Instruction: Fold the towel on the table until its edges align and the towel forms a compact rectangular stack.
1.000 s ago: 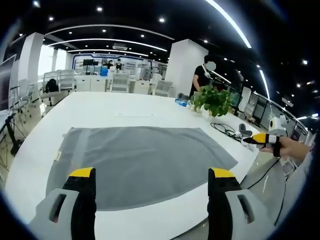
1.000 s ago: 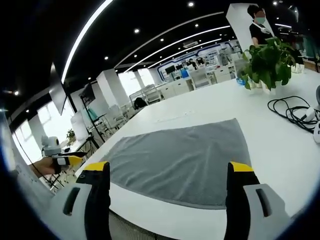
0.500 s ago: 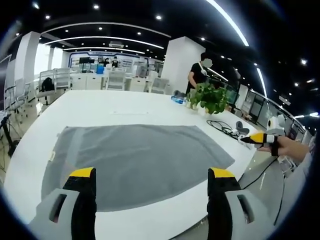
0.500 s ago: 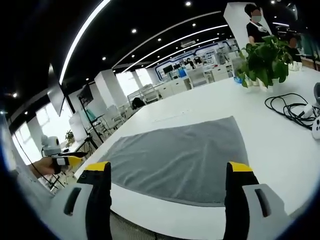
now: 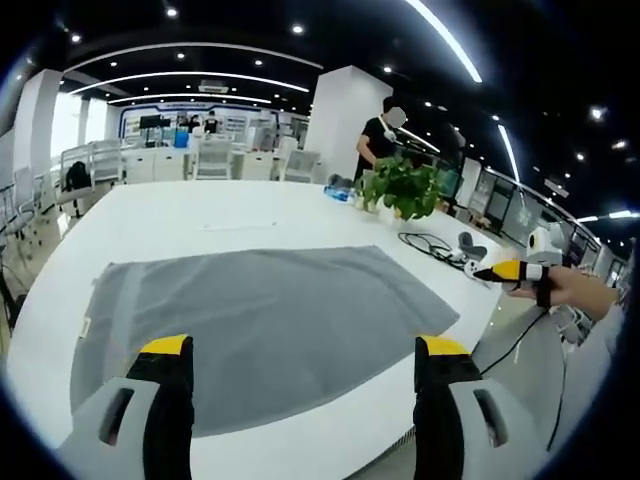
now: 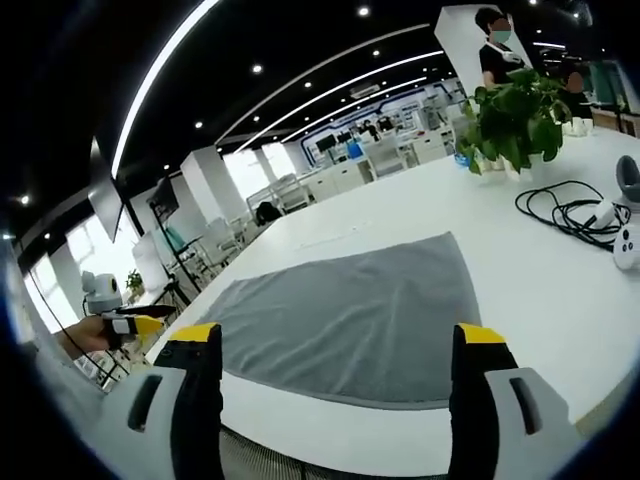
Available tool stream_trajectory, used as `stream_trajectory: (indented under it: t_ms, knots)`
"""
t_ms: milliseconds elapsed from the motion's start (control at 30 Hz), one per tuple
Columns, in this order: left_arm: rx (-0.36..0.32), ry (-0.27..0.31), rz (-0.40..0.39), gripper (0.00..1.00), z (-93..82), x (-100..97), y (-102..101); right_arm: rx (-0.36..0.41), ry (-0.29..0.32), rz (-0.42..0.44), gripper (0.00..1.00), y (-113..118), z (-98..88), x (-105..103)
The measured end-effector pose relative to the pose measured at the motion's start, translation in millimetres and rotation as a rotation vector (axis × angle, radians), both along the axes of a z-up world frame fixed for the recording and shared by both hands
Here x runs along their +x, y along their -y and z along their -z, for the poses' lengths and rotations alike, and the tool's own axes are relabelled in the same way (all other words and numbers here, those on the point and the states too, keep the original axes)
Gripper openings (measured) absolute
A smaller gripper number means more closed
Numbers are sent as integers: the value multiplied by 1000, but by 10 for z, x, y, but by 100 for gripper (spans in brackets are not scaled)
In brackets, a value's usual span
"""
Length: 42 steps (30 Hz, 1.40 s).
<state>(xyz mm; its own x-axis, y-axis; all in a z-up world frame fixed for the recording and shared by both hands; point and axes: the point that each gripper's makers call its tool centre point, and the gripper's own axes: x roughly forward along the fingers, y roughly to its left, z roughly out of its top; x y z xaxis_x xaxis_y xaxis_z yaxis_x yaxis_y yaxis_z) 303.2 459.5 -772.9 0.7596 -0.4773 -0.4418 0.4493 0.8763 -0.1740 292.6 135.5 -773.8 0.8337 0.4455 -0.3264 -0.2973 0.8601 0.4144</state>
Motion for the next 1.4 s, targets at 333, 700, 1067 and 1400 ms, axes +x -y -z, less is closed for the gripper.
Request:
stream_trajectory:
  t_ms: [333, 700, 1067, 1400]
  knots:
    - [4, 39, 89, 93, -202, 146, 451, -4, 25, 15, 96, 224, -118, 109]
    - [23, 76, 302, 92, -308, 187, 1234, -52, 65, 34, 96, 617, -322, 190]
    - [28, 118, 511, 91, -394, 261, 2121, -108, 94, 59, 95, 1093, -537, 292]
    - [64, 135, 674, 90, -348, 248, 2833, -126, 99, 54, 95, 1368, -605, 595]
